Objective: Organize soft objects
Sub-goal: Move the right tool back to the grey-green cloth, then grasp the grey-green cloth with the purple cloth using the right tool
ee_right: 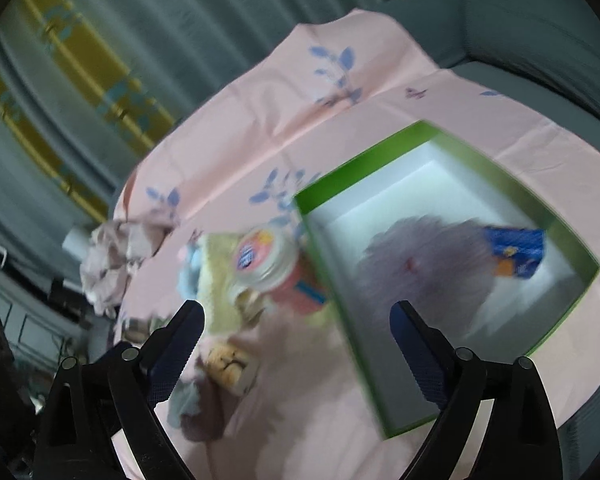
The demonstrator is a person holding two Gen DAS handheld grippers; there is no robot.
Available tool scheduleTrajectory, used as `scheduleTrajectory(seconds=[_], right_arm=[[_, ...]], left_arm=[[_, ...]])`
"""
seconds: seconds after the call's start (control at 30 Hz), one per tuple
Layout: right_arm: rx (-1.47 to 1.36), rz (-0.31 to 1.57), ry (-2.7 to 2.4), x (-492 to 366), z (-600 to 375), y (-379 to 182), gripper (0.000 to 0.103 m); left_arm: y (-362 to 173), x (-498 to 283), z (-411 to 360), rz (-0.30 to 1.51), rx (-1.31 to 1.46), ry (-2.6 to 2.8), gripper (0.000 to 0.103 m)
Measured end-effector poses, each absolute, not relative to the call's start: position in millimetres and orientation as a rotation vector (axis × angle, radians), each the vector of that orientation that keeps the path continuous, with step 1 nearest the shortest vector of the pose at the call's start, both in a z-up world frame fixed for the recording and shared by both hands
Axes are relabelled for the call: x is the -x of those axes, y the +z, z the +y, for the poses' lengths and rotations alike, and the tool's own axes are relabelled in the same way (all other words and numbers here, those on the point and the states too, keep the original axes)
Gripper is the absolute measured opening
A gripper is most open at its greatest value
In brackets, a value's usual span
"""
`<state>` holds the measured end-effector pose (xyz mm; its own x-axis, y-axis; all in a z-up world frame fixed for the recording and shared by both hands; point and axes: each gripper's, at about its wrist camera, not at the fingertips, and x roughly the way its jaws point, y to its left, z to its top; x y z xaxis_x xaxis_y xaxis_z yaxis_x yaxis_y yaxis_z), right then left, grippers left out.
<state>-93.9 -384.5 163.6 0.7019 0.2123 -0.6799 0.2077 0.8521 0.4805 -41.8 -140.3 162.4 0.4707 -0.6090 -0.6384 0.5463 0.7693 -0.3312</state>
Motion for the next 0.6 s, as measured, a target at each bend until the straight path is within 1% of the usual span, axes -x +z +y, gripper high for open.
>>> scheduleTrajectory(seconds=[0.07, 0.1, 0.17, 0.43, 0.6], right_arm=[[-0.563, 0.825, 0.043, 92, -371, 163, 0.094], [-0.555, 0.840, 0.063, 91, -364, 163, 0.094], [-0.515, 0.863, 0.080, 89, -348, 166, 0.094], [-0.424, 0.910, 0.170, 87, -293, 173, 0.094], [-0.482, 0.996, 0.241, 75, -268, 156, 0.094]], left_arm=[[160, 40, -127, 0.842, 0.121, -0.685, 0.094], [158, 40, -121, 0.848, 0.123, -0.671, 0.098], [157, 42, -104, 0.843, 0.124, -0.618, 0.102], [141, 33, -26, 0.879, 0.225, -0.433, 0.102], [115, 33, 9, 0.940, 0.296, -0.356, 0.102]])
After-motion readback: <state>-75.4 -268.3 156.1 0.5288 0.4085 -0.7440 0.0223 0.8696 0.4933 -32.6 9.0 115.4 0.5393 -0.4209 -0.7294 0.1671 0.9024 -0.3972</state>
